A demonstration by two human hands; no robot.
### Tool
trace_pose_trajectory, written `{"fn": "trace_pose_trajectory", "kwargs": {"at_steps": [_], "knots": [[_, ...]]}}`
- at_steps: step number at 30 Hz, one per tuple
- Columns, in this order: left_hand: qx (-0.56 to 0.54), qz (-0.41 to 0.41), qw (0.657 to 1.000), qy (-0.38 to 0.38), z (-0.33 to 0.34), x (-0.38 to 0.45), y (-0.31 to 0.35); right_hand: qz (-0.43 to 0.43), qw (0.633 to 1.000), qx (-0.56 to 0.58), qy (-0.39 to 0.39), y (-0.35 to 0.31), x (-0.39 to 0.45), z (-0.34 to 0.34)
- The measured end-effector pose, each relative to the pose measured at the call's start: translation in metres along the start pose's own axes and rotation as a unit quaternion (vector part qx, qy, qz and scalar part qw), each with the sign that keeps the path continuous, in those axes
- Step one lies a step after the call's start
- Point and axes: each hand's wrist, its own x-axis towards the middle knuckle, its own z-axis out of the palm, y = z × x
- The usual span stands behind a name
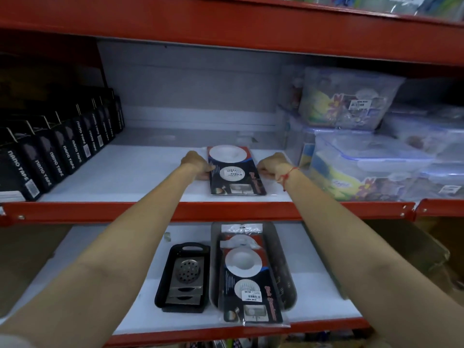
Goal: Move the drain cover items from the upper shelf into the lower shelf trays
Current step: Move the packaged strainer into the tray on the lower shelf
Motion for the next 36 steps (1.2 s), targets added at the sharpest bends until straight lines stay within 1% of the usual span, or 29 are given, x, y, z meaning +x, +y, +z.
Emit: {"fn": "trace_pose_trajectory", "kwargs": {"at_steps": [3, 5, 7, 9, 14, 19, 24, 27, 32, 36], "knots": [[-0.115, 0.009, 0.993, -0.033, -0.004, -0.009, 0.001, -0.011, 0.998, 0.066, -0.008, -0.004, -0.017, -0.004], [-0.162, 0.006, 0.986, -0.046, -0.012, -0.024, 0.002, -0.021, 0.991, 0.122, -0.046, -0.004, -0.033, -0.014], [-0.204, 0.013, 0.976, -0.080, -0.022, -0.043, 0.000, -0.023, 0.979, 0.180, -0.092, -0.002, -0.056, -0.028], [-0.226, 0.019, 0.966, -0.123, -0.031, -0.066, -0.005, -0.019, 0.970, 0.207, -0.123, 0.003, -0.083, -0.044], [-0.226, 0.036, 0.950, -0.211, -0.036, -0.126, -0.024, -0.018, 0.967, 0.206, -0.151, 0.033, -0.147, -0.077], [-0.203, 0.035, 0.944, -0.256, -0.025, -0.188, -0.052, -0.016, 0.961, 0.201, -0.188, 0.073, -0.209, -0.097], [-0.189, 0.039, 0.947, -0.258, -0.010, -0.237, -0.094, 0.013, 0.960, 0.201, -0.193, 0.120, -0.256, -0.098], [-0.180, 0.027, 0.944, -0.275, -0.005, -0.255, -0.118, 0.036, 0.962, 0.194, -0.192, 0.147, -0.274, -0.095], [-0.161, -0.007, 0.942, -0.294, 0.006, -0.262, -0.144, 0.065, 0.961, 0.188, -0.194, 0.176, -0.285, -0.085], [-0.183, -0.046, 0.945, -0.268, 0.020, -0.253, -0.154, 0.090, 0.960, 0.197, -0.177, 0.189, -0.272, -0.073]]}}
